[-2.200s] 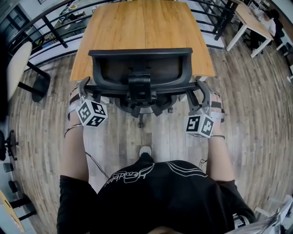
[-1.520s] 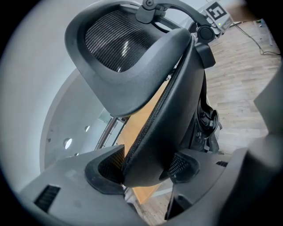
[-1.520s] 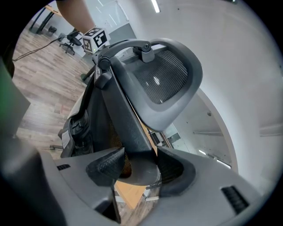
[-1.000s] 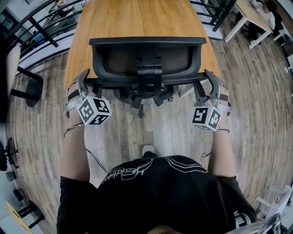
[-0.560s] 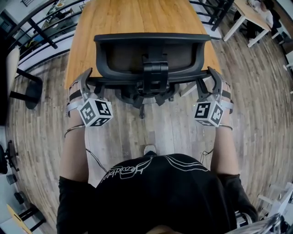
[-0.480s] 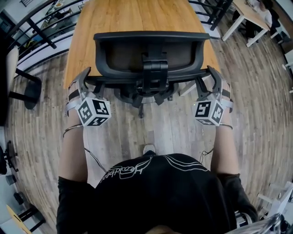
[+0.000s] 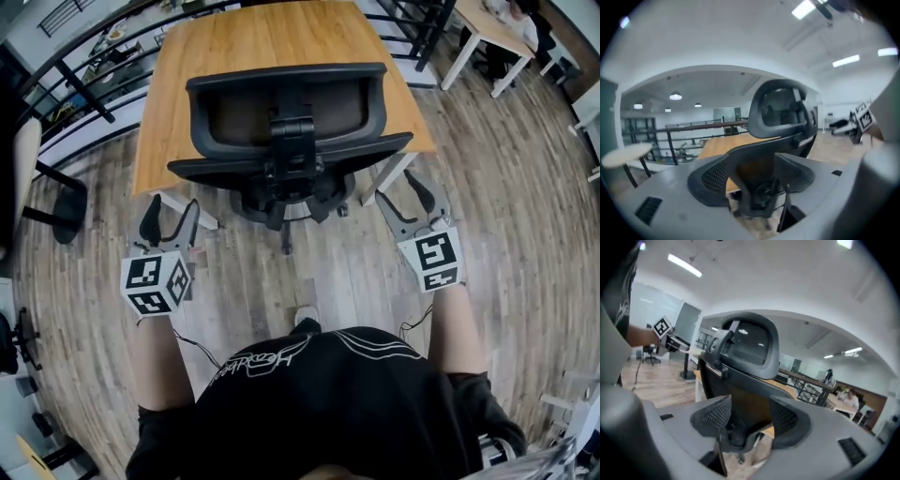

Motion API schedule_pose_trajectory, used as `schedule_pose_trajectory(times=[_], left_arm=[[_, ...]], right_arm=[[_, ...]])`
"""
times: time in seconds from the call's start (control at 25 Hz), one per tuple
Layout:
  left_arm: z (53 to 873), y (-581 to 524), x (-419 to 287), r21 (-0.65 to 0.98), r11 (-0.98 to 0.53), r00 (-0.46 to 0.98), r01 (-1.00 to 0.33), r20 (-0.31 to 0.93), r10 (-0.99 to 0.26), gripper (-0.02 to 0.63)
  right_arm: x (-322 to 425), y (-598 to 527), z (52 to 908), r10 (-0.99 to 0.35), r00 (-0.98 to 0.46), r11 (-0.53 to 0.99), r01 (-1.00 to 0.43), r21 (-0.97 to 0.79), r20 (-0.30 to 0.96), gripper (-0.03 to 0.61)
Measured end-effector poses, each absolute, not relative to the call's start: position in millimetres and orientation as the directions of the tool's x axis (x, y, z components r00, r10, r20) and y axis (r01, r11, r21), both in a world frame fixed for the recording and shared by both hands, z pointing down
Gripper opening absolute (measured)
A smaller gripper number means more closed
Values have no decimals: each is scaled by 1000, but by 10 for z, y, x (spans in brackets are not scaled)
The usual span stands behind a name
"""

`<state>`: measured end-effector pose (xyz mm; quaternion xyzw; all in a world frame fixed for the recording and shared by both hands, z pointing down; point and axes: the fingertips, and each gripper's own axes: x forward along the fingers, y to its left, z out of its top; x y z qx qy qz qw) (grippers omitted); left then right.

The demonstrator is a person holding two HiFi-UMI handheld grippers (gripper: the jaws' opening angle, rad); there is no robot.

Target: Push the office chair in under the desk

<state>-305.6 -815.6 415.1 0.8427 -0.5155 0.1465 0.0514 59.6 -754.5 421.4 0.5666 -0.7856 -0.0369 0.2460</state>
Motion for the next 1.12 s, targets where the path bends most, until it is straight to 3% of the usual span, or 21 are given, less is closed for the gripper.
schedule_pose_trajectory(times=[0.16, 0.28, 0.52, 0.76, 0.84, 1.0, 1.12], left_arm=[[4025, -7436, -2458, 360, -577, 667, -733, 218, -712, 280], [3993, -6884, -2049, 492, -631, 774, -601, 161, -612, 246], [3911, -5705, -1489, 539, -718, 881, -440, 105, -461, 94], [3714, -4740, -1179, 431, -796, 899, -426, 100, -427, 66], [3666, -4470, -1145, 411, -806, 899, -427, 98, -427, 55], [3565, -4051, -1091, 402, -815, 902, -418, 73, -426, 51], [3497, -3829, -1056, 414, -816, 905, -404, 47, -424, 38]], right_arm=[[272, -7000, 4111, -858, -405, 464, -875, 138, 317, 264], [71, -6544, 4125, -820, -484, 523, -850, 58, 305, 264], [-287, -5390, 4021, -686, -658, 681, -731, -45, 311, 262], [-310, -4510, 3799, -669, -701, 694, -708, -129, 247, 249], [-329, -4265, 3755, -664, -710, 699, -701, -142, 233, 212], [-358, -3861, 3501, -660, -736, 713, -676, -184, 147, 69], [-382, -3582, 3372, -632, -768, 740, -638, -212, 103, 48]])
